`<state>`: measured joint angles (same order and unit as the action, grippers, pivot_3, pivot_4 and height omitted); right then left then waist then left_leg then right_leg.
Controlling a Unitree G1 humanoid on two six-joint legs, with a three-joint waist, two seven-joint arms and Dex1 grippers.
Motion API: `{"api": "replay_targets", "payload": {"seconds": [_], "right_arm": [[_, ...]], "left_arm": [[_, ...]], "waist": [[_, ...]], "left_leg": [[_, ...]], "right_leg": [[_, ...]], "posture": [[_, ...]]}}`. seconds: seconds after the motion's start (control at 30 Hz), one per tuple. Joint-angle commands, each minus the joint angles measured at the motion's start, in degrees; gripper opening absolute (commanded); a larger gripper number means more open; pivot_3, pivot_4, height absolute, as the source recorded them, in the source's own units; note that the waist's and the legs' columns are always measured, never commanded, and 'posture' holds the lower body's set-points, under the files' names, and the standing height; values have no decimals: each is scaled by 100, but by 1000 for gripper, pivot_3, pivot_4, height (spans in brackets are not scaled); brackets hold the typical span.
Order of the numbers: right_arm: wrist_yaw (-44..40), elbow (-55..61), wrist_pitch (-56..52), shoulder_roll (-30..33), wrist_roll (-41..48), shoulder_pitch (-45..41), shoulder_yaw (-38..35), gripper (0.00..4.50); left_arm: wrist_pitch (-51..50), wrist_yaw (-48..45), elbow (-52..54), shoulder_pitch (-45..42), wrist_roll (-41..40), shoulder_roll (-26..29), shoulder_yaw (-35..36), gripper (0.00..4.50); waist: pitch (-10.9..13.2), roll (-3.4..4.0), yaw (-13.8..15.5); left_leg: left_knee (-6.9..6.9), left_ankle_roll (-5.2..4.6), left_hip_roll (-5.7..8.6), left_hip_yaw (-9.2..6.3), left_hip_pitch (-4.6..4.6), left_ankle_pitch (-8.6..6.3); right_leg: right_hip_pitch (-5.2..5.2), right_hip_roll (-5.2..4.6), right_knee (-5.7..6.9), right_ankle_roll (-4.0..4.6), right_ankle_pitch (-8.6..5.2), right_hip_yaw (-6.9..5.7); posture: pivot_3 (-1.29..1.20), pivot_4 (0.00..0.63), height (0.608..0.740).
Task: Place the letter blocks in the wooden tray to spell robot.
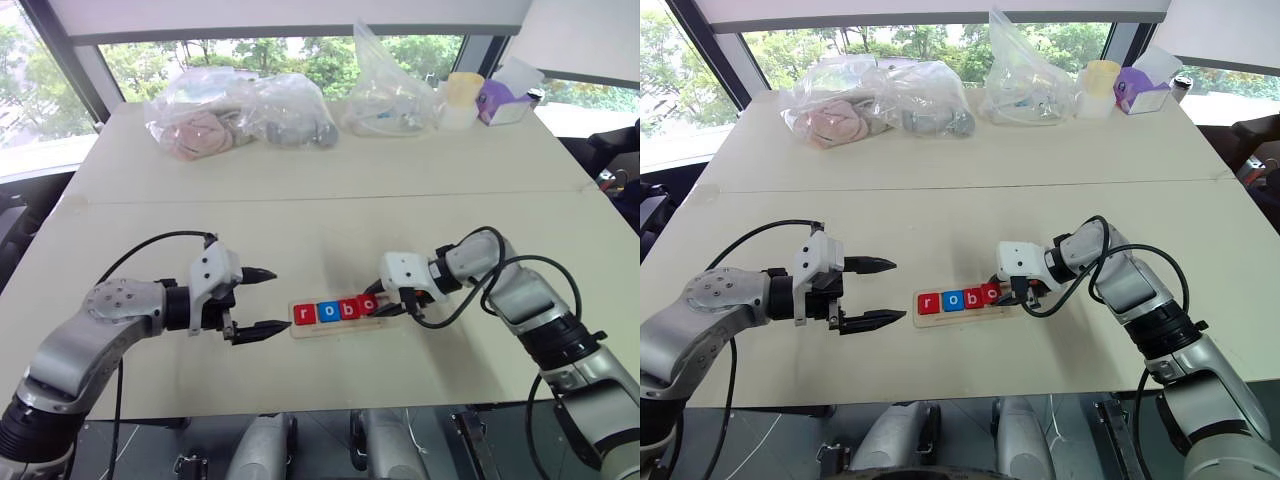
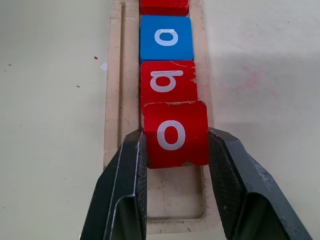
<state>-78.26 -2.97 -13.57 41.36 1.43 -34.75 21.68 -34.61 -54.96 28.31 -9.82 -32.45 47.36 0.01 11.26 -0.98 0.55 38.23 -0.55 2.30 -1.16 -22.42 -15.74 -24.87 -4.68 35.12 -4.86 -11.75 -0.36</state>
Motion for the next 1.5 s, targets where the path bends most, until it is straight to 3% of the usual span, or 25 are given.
{"api": "replay_targets", "payload": {"seconds": [0.03,1.03,1.07,1.2,1.23,1.5], "right_arm": [[-15,186,-44,104,77,-110,-187,1127],[-69,503,-463,187,72,10,-86,1127],[-73,510,-469,187,80,12,-91,2184],[-74,594,-601,148,160,1,-131,4132],[-80,616,-628,148,174,0,-134,4440],[331,422,-971,-121,590,-351,-623,4440]], "left_arm": [[87,3,132,-92,43,27,51,4500],[29,76,99,-241,46,-69,-15,4500],[24,79,102,-244,45,-69,-17,4500],[22,80,104,-252,45,-72,-21,4500],[27,78,103,-254,50,-72,-26,4500],[25,85,87,-289,62,-104,-54,4500]], "waist": [[0,0,1],[0,0,1],[0,0,1],[0,0,2],[0,0,2],[0,0,-8]], "left_leg": [[0,0,0,0,0,0],[0,0,0,0,0,0],[0,0,0,0,0,0],[0,0,0,0,0,0],[0,0,0,0,0,0],[0,0,0,0,0,0]], "right_leg": [[0,0,0,-1,0,0],[0,2,0,-7,4,-3],[0,2,0,-7,4,-3],[0,2,0,-6,3,-3],[0,2,0,-6,3,-3],[0,2,0,-7,4,-1]], "posture": [[0,150,725],[0,150,725],[0,150,725],[0,150,725],[0,150,725],[0,150,725]]}}
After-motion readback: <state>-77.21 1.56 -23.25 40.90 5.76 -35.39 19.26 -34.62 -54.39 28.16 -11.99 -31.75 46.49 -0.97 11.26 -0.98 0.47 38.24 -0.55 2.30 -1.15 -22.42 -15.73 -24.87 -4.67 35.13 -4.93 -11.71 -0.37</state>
